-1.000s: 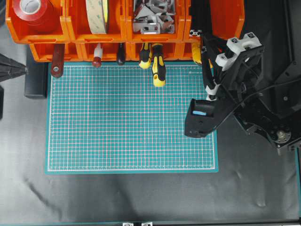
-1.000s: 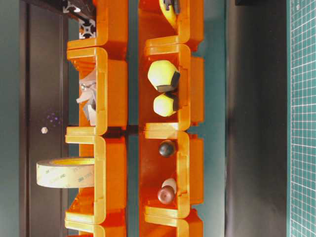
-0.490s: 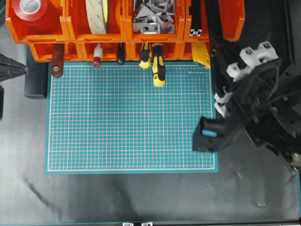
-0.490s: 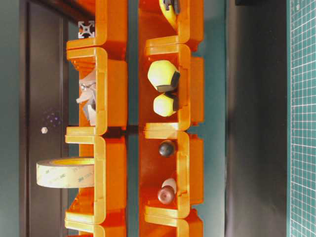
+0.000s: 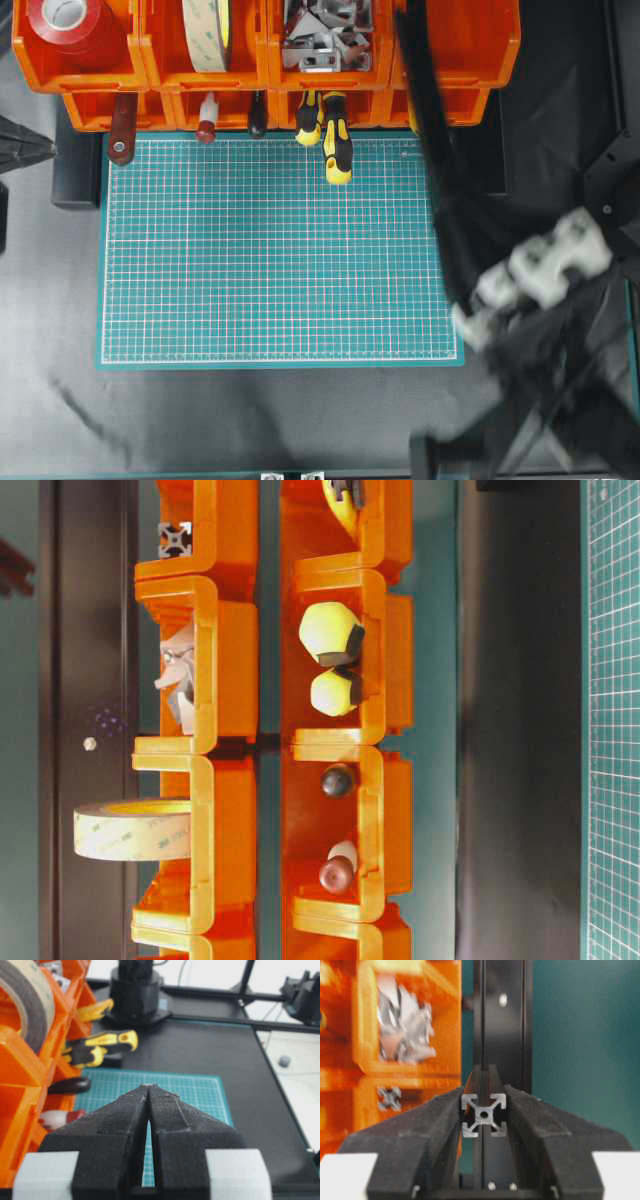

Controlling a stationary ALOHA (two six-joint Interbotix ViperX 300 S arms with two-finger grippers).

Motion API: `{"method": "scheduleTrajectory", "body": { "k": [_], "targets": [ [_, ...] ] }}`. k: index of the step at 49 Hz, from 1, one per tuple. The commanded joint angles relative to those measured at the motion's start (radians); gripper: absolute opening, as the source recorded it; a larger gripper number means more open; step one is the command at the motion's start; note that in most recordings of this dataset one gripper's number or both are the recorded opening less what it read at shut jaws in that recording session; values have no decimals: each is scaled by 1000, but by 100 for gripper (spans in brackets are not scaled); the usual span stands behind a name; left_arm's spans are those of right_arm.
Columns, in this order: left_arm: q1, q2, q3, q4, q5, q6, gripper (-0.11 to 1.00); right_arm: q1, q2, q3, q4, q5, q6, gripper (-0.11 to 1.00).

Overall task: Pick frame from container rack with right arm.
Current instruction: 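Pull the bar out of the rack with the right gripper, swinging it over the mat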

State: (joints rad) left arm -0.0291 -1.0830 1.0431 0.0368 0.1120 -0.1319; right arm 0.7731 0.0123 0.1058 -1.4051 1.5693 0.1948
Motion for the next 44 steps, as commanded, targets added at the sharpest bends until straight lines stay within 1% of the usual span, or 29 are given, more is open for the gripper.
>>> {"method": "scheduleTrajectory", "body": {
  "k": [1, 5, 9, 14, 17, 22, 26, 34, 39, 44],
  "targets": [
    [-5, -15, -43, 3, -23, 5, 0, 38, 38, -92, -9, -34, -2, 25],
    [-2, -44, -52, 3, -20, 11, 0, 60, 86, -135, 14, -60, -6, 25],
    [6, -67, -60, 3, -3, 11, 0, 75, 124, -160, 54, -95, -8, 25],
    [9, -86, -69, 3, 32, 9, 0, 81, 152, -152, 137, -144, 0, 25],
    [9, -94, -71, 3, 31, 8, 0, 83, 164, -140, 189, -178, 6, 25],
    [9, -98, -74, 3, 18, 8, 0, 81, 183, -118, 253, -245, 6, 25],
    [9, -100, -74, 3, 18, 8, 0, 77, 189, -91, 284, -301, 6, 25],
    [9, -95, -71, 3, 17, -2, 0, 44, 186, 12, 353, -383, 8, 25],
    [8, -94, -71, 3, 17, -2, 0, 11, 186, 72, 371, -459, 8, 25],
    [3, -94, -71, 3, 20, -2, 0, -34, 189, 110, 373, -541, 8, 25]
  ]
}}
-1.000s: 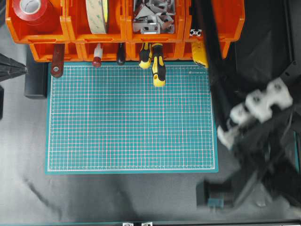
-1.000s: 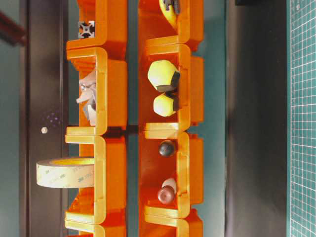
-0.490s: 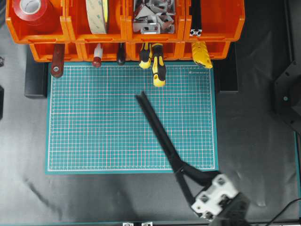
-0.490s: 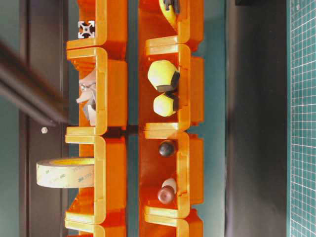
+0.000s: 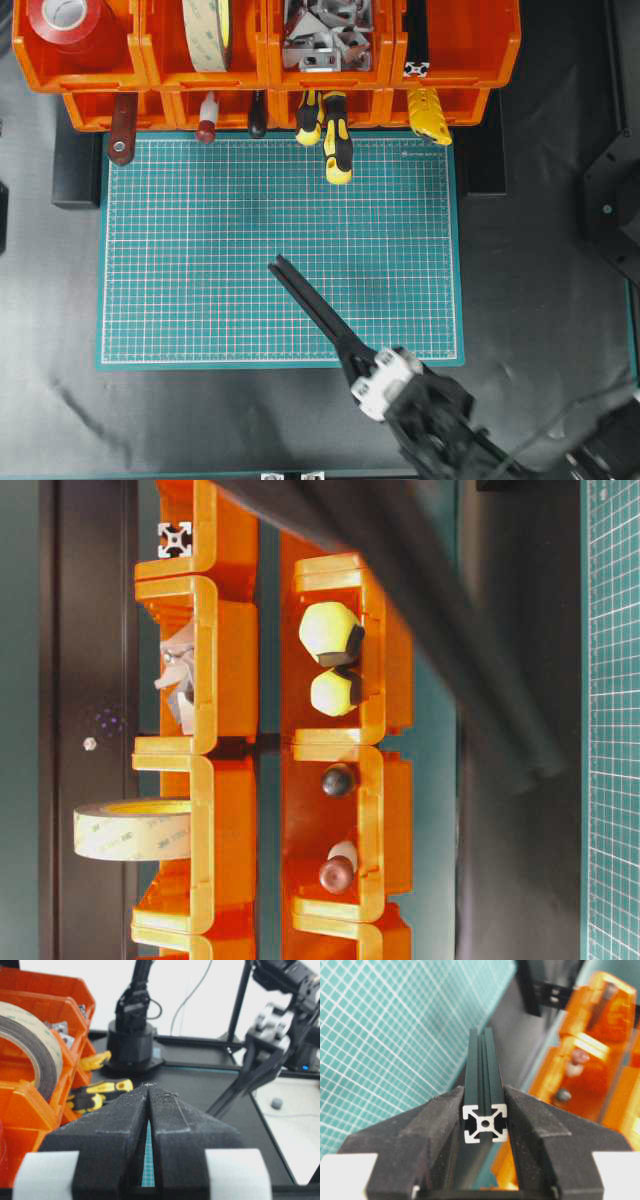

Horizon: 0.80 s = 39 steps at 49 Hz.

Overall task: Pick frame from container rack with right arm.
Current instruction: 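Pull the bar out of the rack with the right gripper, swinging it over the mat, then lower the held bar onto the mat and open the right gripper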

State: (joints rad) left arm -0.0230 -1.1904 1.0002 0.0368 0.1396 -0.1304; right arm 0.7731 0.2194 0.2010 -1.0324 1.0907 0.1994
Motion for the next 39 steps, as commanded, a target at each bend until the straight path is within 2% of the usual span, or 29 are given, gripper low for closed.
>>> {"method": "scheduleTrajectory", "body": {
  "k": [1, 9, 22, 39],
  "targets": [
    [-5, 12, -28, 3, -8, -3, 0, -43, -17, 21, 0, -78, 2, 25],
    [-9, 14, -28, 3, -6, -5, 0, -129, -14, 61, 0, -183, 0, 25],
    [-9, 14, -28, 3, -3, -5, 0, -236, -14, 89, -6, -287, -9, 25],
    [-9, 11, -29, 3, -3, -5, 0, -285, 21, 94, -2, -316, -11, 25]
  ]
}}
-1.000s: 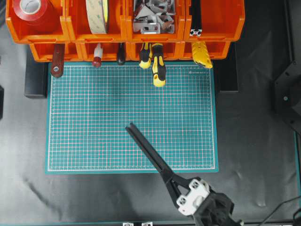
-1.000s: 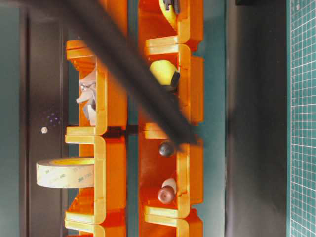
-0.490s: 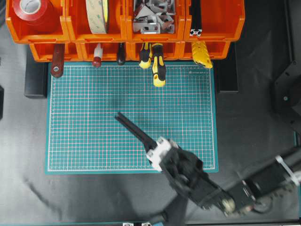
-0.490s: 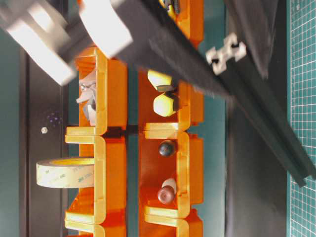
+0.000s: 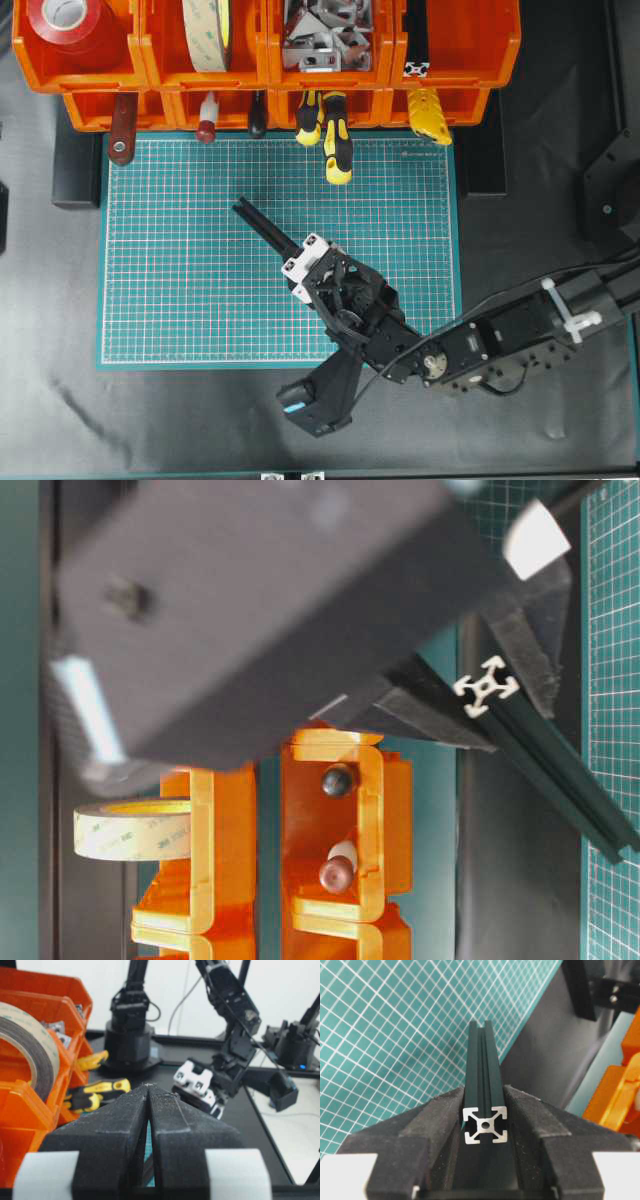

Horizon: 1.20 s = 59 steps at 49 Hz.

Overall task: Pick frame from container rack with right arm.
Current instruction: 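Lower the held bar onto the mat and open the right gripper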

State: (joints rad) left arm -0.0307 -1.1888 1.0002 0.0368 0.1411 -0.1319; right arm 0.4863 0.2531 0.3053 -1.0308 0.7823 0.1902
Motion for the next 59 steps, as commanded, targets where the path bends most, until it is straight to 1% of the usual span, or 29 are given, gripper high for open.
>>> {"method": "scheduleTrajectory", "body": {
  "k": [1, 7, 22, 33, 47, 49, 56, 59],
  "targets": [
    [-2, 8, -31, 3, -5, -3, 0, 2, -11, -8, -2, -9, -3, 25],
    [-2, 6, -29, 3, -5, -3, 0, 2, 2, -8, 9, -32, 0, 25],
    [0, 12, -28, 3, -5, -3, 0, 3, 21, -6, 86, -51, 2, 25],
    [-2, 14, -26, 3, -3, -5, 0, 3, 21, -6, 117, -55, 5, 25],
    [-2, 12, -28, 3, -3, -3, 0, 3, 25, -3, 169, -100, 0, 26],
    [0, 12, -26, 3, -3, -3, 0, 3, 25, -2, 176, -106, 2, 31],
    [0, 11, -26, 3, 0, -2, 0, 3, 34, -2, 190, -109, 9, 67],
    [2, 11, -28, 3, 5, -3, 0, 3, 38, -2, 206, -107, 9, 78]
  ]
}}
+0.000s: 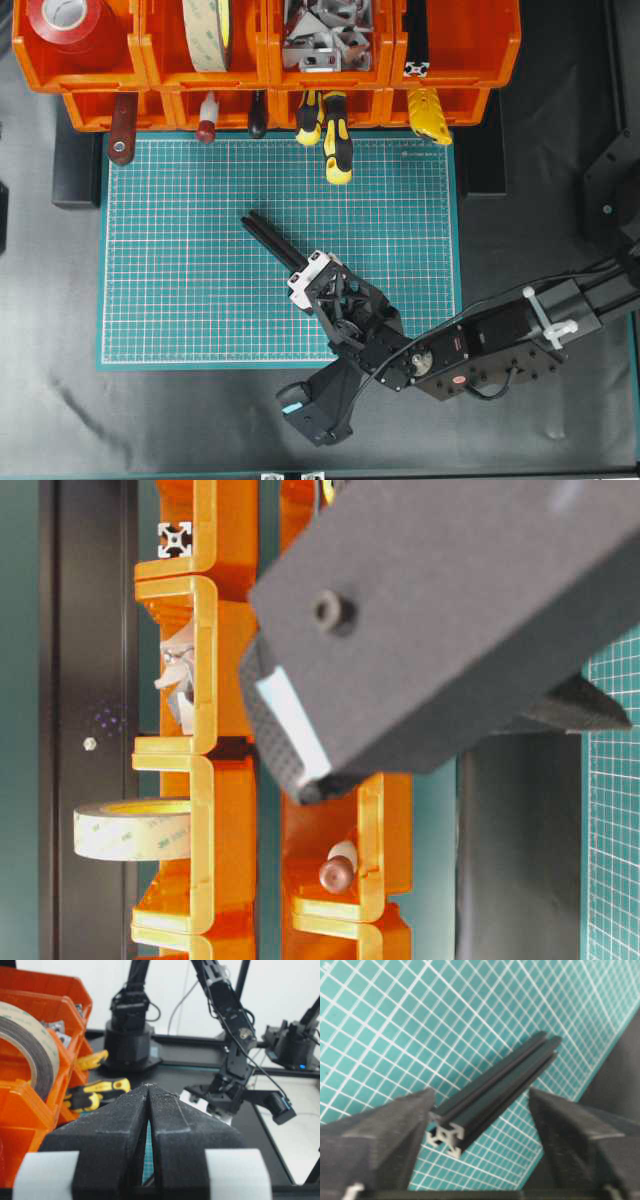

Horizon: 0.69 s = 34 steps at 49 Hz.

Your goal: Pick frame from container rack with right arm.

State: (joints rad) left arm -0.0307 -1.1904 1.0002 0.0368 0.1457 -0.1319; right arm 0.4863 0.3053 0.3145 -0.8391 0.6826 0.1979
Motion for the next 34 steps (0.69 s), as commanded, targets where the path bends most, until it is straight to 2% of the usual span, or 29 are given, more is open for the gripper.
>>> {"method": "scheduleTrajectory", "body": {
  "k": [1, 10, 23, 34],
  "targets": [
    [2, 12, -26, 3, 2, -3, 0, 3, -14, -11, 18, -8, 2, 79],
    [2, 9, -28, 3, 6, -5, 0, 3, -14, -12, 83, -14, 0, 81],
    [2, 9, -28, 3, 8, -5, 0, 5, -14, -14, 235, -29, 3, 82],
    [0, 8, -28, 3, 20, -5, 0, 9, -21, -12, 278, -31, 25, 82]
  ]
}}
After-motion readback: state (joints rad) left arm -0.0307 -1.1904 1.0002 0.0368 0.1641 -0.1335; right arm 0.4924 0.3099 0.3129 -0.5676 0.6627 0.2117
